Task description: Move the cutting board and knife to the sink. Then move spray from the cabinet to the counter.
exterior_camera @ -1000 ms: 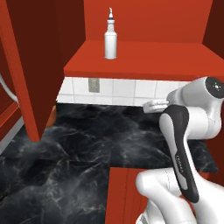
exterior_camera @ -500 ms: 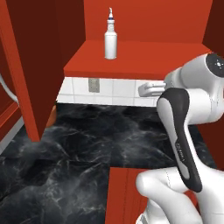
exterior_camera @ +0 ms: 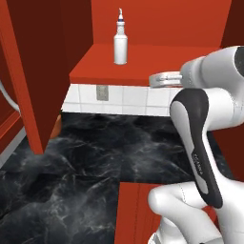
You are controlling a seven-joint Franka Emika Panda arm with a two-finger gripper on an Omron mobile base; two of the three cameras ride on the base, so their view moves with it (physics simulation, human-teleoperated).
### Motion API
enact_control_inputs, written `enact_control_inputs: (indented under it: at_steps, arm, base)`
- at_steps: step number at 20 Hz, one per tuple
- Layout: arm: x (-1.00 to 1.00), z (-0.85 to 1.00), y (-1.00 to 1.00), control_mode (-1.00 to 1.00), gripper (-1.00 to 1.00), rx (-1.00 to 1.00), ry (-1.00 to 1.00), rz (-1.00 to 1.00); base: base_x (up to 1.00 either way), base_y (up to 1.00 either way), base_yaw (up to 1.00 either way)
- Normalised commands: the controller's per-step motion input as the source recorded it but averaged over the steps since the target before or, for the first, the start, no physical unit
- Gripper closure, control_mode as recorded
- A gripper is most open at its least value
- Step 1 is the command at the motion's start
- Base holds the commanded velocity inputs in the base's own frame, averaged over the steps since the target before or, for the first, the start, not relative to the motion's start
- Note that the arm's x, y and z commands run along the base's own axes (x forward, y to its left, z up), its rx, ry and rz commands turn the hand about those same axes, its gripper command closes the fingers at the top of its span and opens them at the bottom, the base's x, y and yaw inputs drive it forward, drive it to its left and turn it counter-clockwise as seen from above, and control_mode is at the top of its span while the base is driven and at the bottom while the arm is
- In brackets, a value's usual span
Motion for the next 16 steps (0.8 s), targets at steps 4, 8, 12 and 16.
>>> enact_control_inputs:
  at_steps: [4, 8, 12, 16]
  arm:
    - [0.00, 0.38, 0.12, -1.00, -1.00, -0.03, -0.34, 0.02]
    - [0.15, 0.33, 0.10, -1.00, -1.00, -0.01, -0.14, 0.00]
    - [0.08, 0.40, 0.10, -1.00, -1.00, 0.01, 0.09, 0.00]
    - [0.27, 0.36, 0.09, -1.00, -1.00, 0.01, 0.12, 0.00]
  base:
    - [0.00, 0.00, 0.00]
    - [0.00, 0.00, 0.00]
    - [0.00, 0.00, 0.00]
    - [0.00, 0.00, 0.00]
